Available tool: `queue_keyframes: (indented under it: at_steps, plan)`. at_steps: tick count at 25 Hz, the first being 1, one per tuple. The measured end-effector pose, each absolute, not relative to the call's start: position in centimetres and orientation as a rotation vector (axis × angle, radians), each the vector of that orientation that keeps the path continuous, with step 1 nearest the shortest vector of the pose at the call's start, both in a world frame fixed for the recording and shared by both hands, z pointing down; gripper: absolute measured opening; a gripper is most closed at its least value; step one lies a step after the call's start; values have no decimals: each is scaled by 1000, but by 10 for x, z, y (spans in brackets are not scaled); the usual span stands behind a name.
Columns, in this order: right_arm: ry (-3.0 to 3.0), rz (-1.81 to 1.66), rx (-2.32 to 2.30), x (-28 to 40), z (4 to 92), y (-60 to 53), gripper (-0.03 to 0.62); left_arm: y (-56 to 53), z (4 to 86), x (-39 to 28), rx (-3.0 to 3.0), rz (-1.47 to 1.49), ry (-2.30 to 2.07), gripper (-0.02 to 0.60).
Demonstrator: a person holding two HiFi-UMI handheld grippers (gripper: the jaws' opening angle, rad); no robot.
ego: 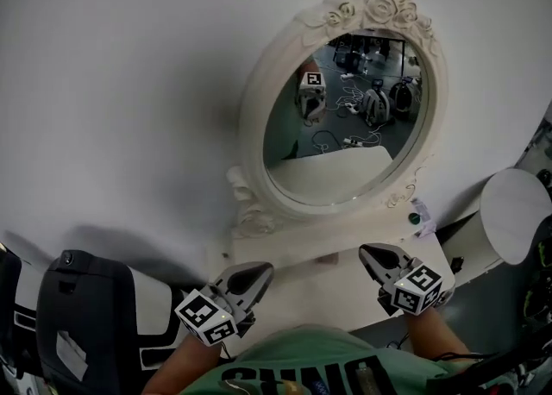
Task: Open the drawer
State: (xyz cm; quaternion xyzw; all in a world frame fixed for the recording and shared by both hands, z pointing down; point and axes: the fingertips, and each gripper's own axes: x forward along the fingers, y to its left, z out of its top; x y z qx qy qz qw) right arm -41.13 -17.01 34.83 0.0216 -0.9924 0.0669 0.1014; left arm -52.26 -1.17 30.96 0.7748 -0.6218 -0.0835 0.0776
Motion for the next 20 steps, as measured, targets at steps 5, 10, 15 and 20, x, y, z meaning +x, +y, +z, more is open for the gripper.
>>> queue_keyframes:
  at_steps: [5,10,15,20]
  plan:
    - [-2882,232,277,-385,365,-161,11,-30,325,-521,2407,-311,-1638,9]
    - [-2837,275,511,-328,372,-170,11,-57,344,-480,2469,-282,-1401,9]
    - [-2819,342,679,-250,385,-189,11,-91,353,-402,2546,-205,-1235,9]
    - [-2812,403,763,-165,401,-200,11,-126,357,-314,2601,-140,-1139,9]
